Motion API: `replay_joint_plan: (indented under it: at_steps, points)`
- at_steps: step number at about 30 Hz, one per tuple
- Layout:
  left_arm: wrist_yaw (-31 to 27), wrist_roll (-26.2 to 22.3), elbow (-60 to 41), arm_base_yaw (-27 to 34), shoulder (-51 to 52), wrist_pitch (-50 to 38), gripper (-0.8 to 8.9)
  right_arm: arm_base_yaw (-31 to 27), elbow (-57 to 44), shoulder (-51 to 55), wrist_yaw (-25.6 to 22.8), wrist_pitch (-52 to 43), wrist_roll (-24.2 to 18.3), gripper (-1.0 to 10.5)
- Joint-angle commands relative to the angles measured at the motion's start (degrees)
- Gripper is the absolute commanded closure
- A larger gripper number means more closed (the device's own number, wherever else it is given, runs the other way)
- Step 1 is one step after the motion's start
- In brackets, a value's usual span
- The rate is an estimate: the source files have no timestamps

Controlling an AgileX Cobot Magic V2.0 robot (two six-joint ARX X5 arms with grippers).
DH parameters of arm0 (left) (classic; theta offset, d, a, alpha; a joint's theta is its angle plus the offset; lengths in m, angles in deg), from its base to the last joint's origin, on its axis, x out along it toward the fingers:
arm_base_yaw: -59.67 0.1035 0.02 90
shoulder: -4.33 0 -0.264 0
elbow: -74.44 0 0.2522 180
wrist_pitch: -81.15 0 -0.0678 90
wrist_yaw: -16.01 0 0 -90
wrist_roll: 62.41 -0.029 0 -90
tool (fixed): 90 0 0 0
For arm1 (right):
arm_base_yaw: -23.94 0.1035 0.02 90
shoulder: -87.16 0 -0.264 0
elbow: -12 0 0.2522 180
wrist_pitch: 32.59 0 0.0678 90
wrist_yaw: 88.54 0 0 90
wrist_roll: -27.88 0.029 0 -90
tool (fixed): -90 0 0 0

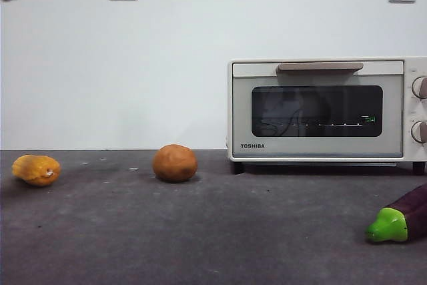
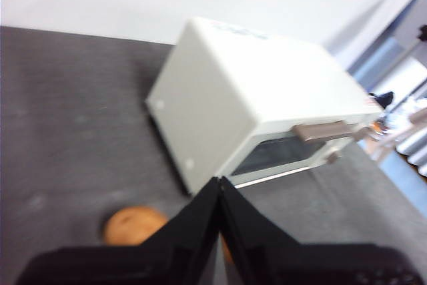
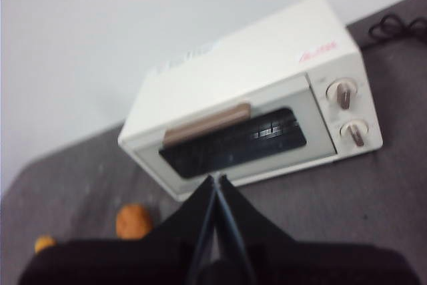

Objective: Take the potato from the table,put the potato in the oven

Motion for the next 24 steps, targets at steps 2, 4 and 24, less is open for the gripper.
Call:
replay_joint_plan:
  at_steps: [2,4,24]
  points:
    - [0.5,0.8,6.4,-3.4,-5.0,0.3,8.19,0.0,5.3,-4.2,1.0,4.7,-6.4,9.5]
    - [0.5,0.8,9.8,-5.2,-7.6,1.2,8.19,0.0,7.7,-6.0,1.0,6.8,-7.3,9.5]
    - [3.7,0.0,52.2,-21.5,-39.8,16.7,8.19,0.0,26.8,-13.2,-2.0,25.7,-16.0,9.5]
